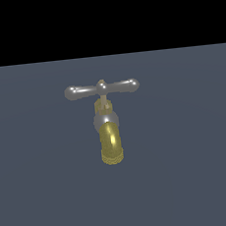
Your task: Turn on the faucet by rotating a designated handle.
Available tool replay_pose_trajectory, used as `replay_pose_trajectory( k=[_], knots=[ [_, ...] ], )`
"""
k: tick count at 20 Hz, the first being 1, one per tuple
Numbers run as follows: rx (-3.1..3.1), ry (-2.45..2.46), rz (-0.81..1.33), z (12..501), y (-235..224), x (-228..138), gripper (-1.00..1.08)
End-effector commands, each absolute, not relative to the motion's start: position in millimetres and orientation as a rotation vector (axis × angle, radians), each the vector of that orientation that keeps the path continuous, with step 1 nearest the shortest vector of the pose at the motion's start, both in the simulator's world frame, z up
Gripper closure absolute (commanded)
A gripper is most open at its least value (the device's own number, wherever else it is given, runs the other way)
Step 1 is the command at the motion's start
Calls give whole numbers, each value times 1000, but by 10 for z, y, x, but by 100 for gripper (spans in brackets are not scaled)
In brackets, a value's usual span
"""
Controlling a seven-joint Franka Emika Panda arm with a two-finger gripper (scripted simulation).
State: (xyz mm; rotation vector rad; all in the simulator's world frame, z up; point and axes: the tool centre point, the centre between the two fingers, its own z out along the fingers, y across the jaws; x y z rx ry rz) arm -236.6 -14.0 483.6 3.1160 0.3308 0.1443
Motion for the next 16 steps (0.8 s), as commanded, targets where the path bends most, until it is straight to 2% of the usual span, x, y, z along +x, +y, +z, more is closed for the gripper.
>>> replay_pose_trajectory(
  k=[1, 16],
  knots=[
    [3106, 418, 139, 4724, -199, -2331, 108],
    [2982, 970, 106, 4005, -537, -2023, 108]
  ],
)
